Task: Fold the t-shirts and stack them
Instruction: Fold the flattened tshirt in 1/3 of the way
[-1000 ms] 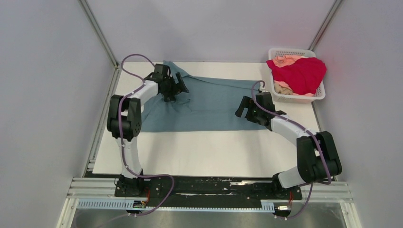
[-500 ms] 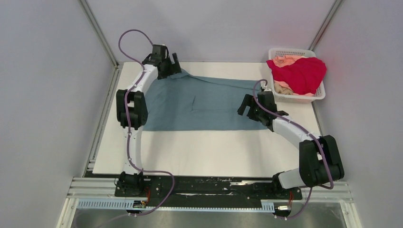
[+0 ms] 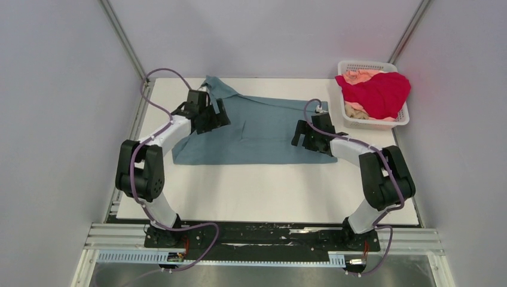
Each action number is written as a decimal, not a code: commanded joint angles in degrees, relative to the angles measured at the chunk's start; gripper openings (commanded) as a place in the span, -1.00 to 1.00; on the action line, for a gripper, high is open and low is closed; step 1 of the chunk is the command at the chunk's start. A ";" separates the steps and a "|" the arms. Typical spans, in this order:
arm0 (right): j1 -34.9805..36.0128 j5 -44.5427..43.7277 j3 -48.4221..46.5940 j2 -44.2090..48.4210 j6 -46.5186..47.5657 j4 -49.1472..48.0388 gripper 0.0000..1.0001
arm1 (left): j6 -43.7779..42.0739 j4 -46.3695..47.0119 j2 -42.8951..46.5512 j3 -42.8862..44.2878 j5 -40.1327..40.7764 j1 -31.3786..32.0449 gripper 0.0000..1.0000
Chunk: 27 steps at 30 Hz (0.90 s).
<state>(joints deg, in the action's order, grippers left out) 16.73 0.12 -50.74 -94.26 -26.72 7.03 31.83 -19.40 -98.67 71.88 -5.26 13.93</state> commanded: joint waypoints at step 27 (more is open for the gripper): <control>4.47 1.14 25.88 34.32 -15.67 24.74 1.00 | 26.37 -4.78 39.96 -51.16 1.46 8.35 1.00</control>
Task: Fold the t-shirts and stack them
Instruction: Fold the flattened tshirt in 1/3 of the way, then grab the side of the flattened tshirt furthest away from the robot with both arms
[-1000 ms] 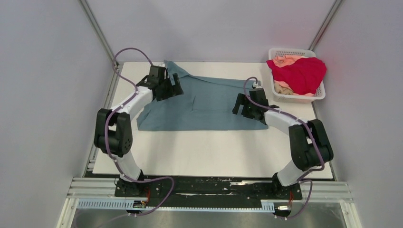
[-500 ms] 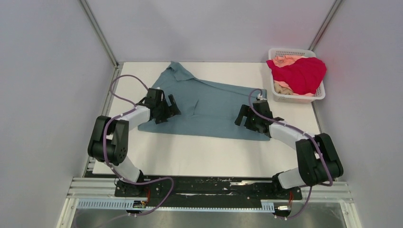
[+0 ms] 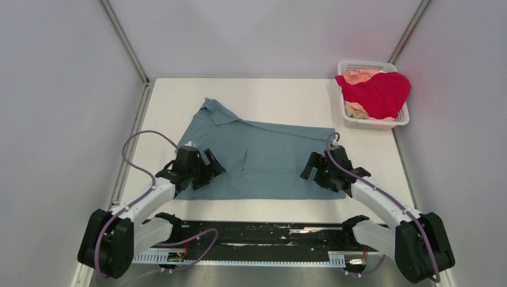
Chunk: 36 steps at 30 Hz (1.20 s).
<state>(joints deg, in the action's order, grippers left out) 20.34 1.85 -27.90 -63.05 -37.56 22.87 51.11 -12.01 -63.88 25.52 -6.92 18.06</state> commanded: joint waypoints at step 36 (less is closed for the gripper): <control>1.05 -20.49 -4.11 18.86 0.34 -1.01 1.00 | -8.61 -1.53 -26.16 40.86 3.80 -12.86 1.00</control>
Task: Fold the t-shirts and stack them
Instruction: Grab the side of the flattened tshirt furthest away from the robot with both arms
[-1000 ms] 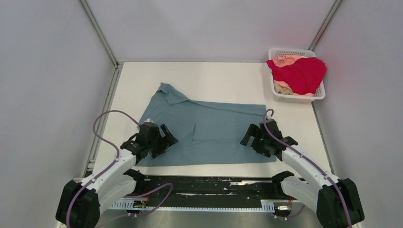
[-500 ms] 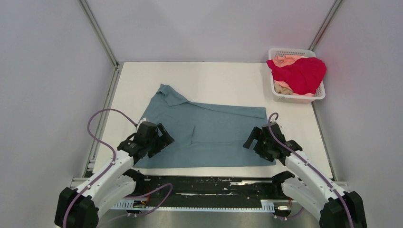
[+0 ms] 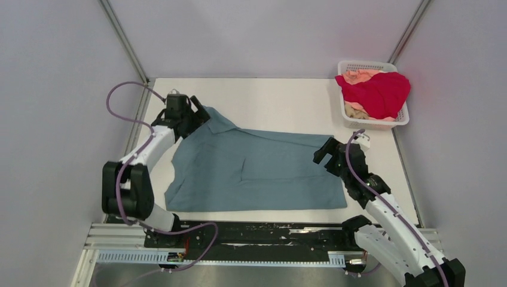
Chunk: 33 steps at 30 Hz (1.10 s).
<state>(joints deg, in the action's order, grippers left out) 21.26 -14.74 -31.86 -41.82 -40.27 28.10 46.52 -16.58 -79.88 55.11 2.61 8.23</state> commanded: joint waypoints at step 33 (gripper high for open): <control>-0.70 -10.10 -7.19 -21.79 5.99 -10.30 1.00 | -1.67 3.06 -41.32 35.61 -10.70 -5.35 -0.81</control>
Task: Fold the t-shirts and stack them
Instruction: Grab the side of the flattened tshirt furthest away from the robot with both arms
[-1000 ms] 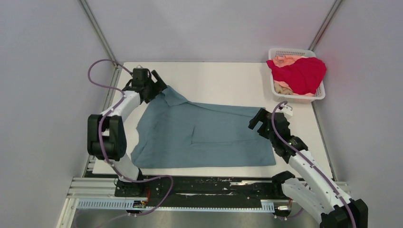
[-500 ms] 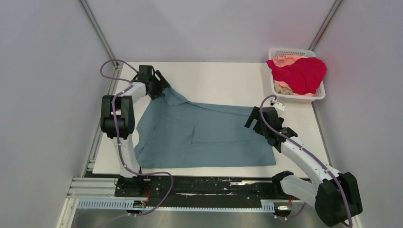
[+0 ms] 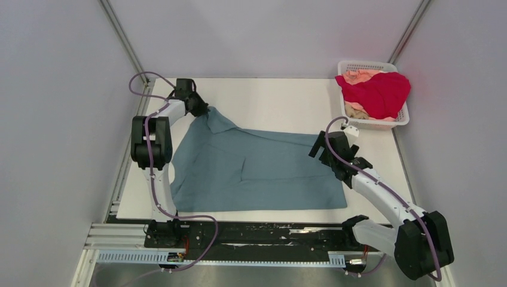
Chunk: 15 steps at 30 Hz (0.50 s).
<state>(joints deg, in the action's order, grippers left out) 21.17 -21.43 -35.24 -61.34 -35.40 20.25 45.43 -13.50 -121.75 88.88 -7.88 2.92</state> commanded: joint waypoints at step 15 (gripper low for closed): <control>-7.44 -2.46 -19.65 -30.72 -3.10 -2.90 0.92 | 0.14 -1.13 6.09 -4.59 -0.02 -0.10 -1.00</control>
<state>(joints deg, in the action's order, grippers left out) 14.81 -24.86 -51.07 -86.96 -36.75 18.74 45.25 -14.90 -119.72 85.01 -7.11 2.92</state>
